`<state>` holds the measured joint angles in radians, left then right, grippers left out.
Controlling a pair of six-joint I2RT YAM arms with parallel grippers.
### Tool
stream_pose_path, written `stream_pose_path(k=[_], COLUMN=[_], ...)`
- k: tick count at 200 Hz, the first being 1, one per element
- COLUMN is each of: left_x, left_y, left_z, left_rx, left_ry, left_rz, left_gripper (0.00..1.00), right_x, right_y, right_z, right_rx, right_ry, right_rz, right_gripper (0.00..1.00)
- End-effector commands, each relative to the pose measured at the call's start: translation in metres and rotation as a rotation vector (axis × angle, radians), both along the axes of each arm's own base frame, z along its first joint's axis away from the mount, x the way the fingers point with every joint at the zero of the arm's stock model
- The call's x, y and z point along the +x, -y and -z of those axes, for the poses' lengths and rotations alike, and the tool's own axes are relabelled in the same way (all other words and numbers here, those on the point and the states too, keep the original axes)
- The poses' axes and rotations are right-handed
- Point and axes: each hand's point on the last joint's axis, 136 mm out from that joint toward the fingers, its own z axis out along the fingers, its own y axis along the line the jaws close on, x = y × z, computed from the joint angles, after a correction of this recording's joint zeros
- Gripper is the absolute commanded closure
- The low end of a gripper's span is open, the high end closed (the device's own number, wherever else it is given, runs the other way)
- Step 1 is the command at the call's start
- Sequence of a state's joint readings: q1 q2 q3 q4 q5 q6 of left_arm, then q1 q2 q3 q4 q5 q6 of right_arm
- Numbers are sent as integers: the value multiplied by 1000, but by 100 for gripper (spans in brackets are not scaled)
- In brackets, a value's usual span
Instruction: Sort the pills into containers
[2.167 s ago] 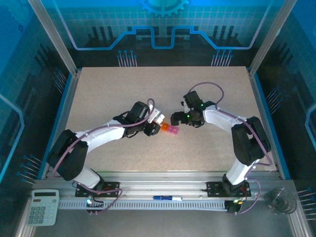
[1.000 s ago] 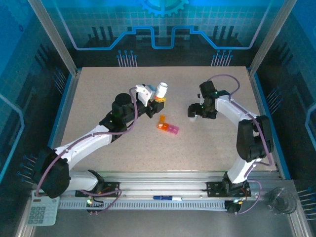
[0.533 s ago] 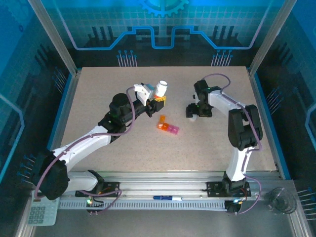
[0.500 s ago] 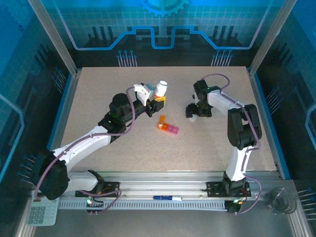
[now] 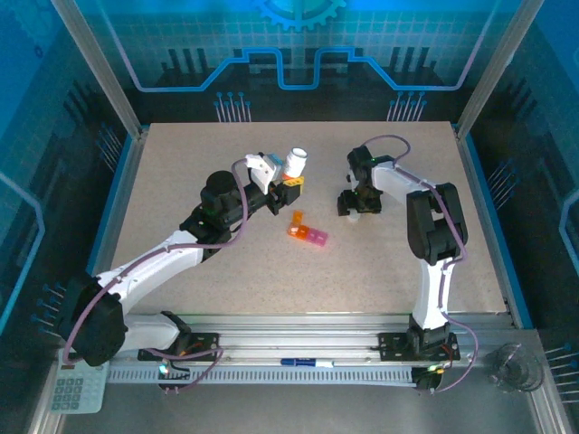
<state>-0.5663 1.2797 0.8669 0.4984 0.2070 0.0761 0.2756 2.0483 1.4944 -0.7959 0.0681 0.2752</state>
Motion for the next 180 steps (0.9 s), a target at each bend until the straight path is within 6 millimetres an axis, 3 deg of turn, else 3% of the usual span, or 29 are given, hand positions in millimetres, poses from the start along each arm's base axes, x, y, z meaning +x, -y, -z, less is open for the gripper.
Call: stream_pose_path(k=[1, 51, 180], left_x=[-6, -6, -6], left_y=[-3, -3, -4], left_z=[-22, -21, -10], left_rx=[-38, -37, -22], left_ry=[32, 27, 8], left_rz=[12, 13, 5], left_gripper=[100, 100, 100], right_x=[-5, -9, -16], right_y=[-1, -4, -10], right_z=[4, 8, 15], right_rx=[-15, -15, -35], right_ry=[-22, -28, -40], right_rz=[-17, -22, -38], right_gripper=[31, 38, 40])
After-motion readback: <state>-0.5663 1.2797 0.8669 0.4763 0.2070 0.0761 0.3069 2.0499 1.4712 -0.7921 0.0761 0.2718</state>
